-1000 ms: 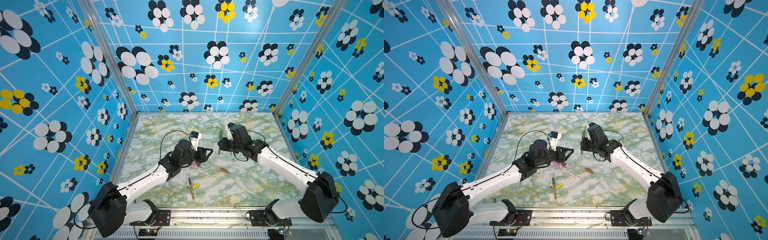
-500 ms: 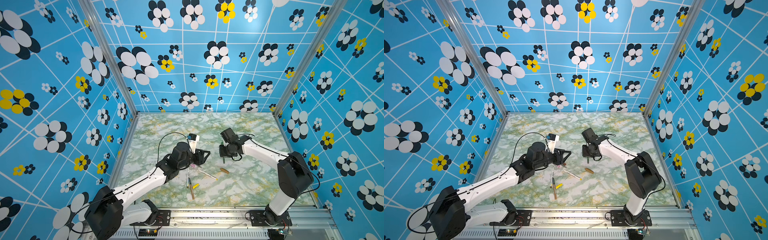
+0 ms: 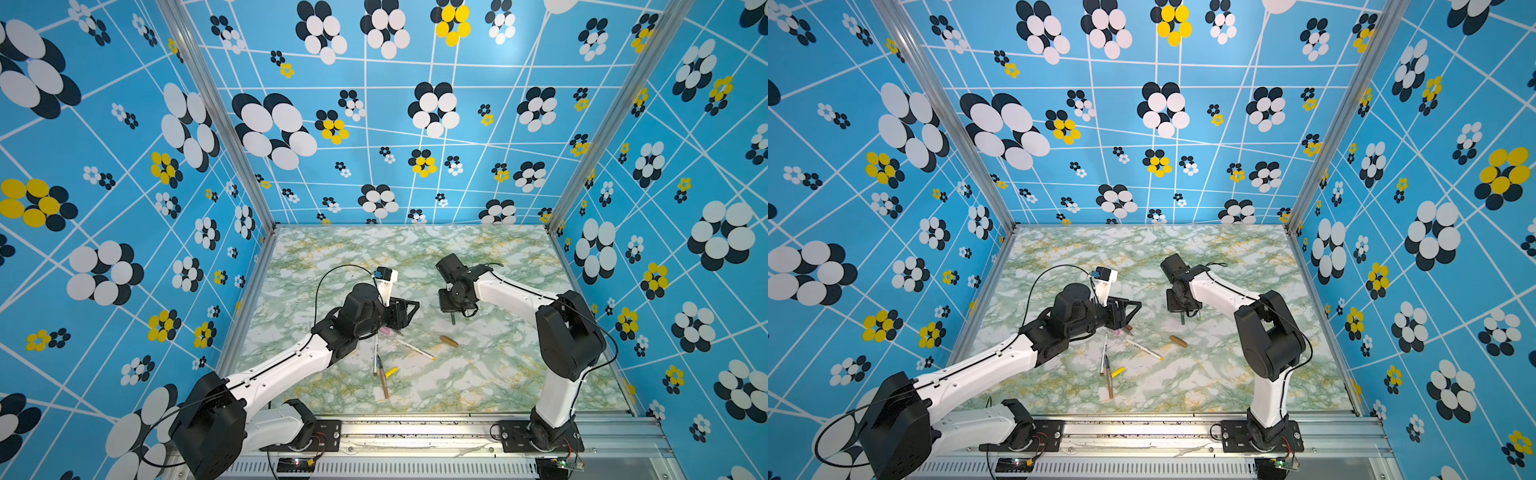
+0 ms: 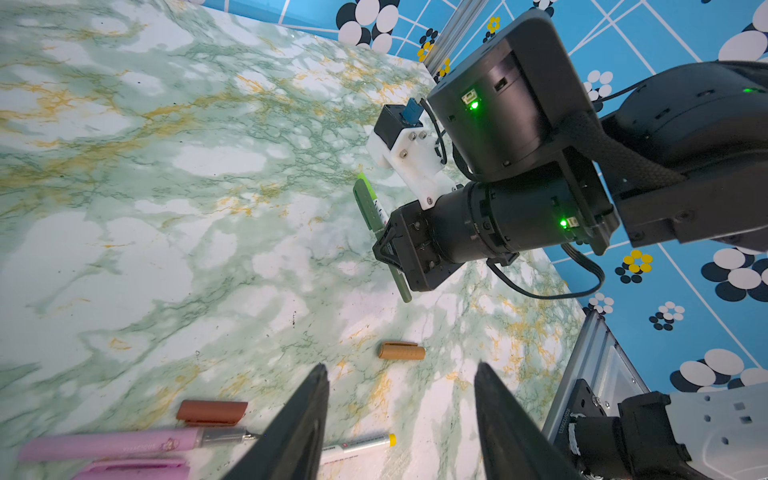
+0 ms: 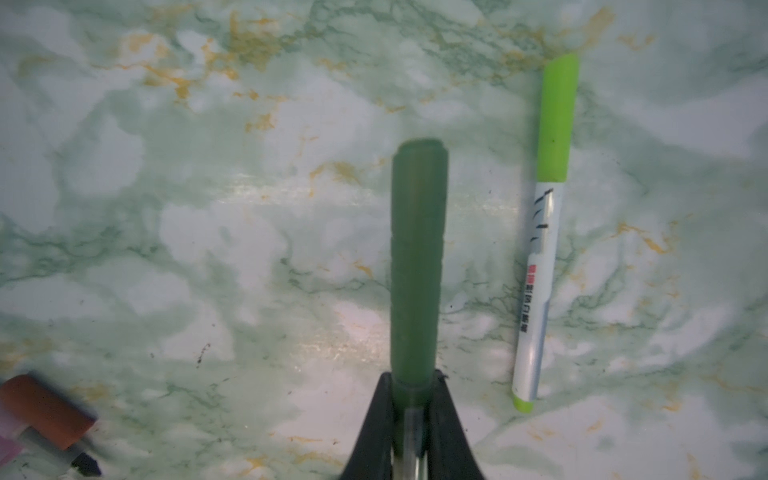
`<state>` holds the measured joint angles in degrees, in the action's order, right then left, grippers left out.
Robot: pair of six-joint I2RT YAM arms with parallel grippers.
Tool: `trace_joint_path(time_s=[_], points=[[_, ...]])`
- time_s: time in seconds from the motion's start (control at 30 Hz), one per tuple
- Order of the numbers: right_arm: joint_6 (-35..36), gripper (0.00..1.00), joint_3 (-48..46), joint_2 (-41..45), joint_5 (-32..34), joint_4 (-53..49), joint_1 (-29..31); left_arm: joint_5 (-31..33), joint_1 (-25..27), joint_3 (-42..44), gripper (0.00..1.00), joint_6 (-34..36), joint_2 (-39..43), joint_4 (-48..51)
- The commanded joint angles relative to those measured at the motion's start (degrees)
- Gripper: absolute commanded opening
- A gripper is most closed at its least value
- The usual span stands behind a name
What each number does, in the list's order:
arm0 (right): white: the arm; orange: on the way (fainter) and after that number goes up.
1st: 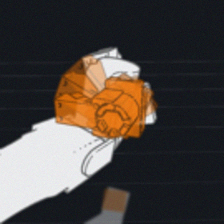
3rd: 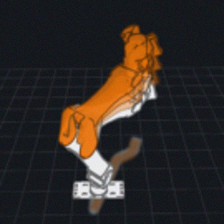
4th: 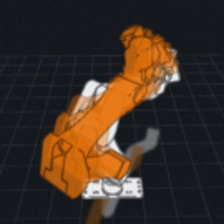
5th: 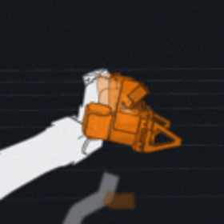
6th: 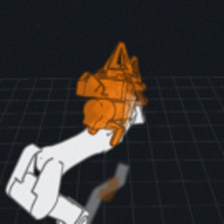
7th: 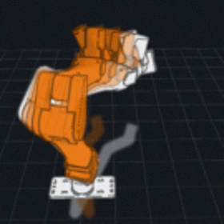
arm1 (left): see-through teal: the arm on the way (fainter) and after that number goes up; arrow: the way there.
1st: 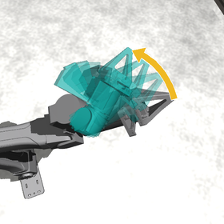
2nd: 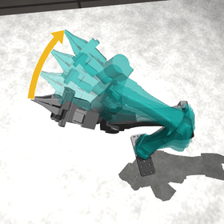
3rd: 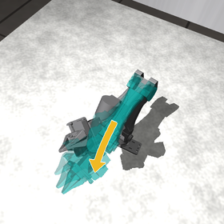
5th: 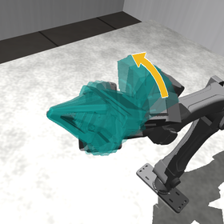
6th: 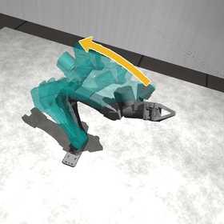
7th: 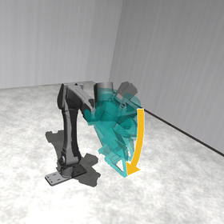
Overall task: Insert the pens into the pen caps
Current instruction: 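Lower the capped olive-green pen onto the table beside the lime-green marker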
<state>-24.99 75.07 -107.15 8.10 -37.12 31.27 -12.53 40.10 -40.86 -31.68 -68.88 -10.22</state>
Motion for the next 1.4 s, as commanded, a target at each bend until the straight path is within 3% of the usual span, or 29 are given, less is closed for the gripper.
trace_joint_path(time_s=[0.0, 0.4, 1.37], points=[[0.30, 0.05, 0.94, -1.63, 2.02, -1.41, -0.93, 0.38, -0.54, -0.09, 0.57, 0.83, 0.26, 1.34], [0.91, 0.07, 1.32, -4.53, 3.66, 0.60, -1.82, -0.16, -0.89, -0.72, 0.58, 0.70, -0.42, 1.60], [1.78, 0.22, 2.63, -7.32, 5.49, 0.82, -1.97, -1.09, -2.00, -2.38, 0.58, 0.75, 0.21, 3.00]])
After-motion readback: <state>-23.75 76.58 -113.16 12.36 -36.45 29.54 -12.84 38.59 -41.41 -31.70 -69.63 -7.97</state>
